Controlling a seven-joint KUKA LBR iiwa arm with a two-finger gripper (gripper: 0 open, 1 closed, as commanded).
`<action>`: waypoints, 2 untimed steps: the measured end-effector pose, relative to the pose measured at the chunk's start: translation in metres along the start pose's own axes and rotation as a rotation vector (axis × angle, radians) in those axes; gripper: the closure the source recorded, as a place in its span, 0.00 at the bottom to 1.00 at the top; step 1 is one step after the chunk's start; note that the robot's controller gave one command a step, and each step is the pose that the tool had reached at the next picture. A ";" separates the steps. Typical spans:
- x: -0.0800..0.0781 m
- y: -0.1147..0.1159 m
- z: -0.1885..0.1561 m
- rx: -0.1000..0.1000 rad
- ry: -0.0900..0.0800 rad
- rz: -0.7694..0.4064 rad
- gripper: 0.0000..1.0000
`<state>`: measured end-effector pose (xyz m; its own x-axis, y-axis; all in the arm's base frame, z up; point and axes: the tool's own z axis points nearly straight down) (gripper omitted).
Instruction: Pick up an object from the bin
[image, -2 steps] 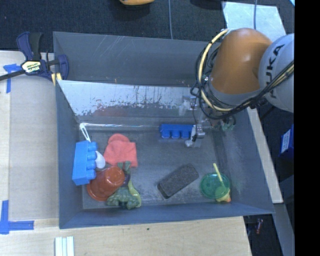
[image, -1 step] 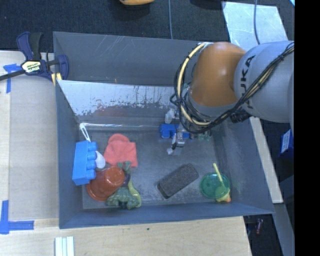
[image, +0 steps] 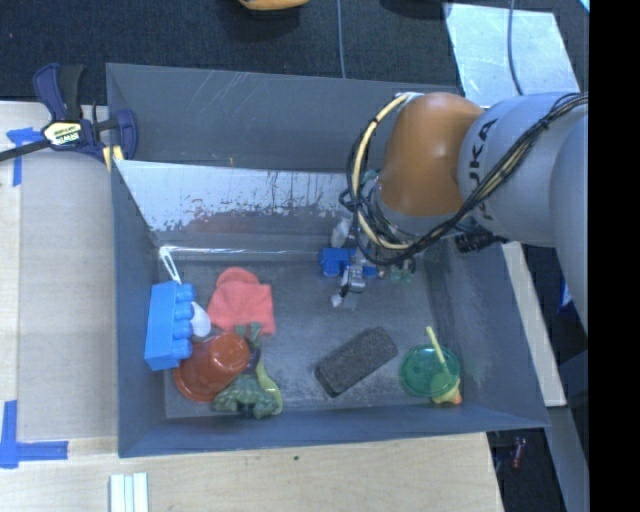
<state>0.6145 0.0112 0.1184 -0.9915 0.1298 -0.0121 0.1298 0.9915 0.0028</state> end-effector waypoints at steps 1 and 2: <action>-0.013 -0.005 0.019 0.000 -0.008 0.033 1.00; -0.013 -0.005 0.019 0.000 -0.008 0.033 1.00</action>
Offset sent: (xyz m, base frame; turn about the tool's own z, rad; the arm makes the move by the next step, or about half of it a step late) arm 0.0000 0.0000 0.0000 0.0000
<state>0.6268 0.0046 0.1000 -0.9866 0.1621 -0.0200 0.1621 0.9868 0.0029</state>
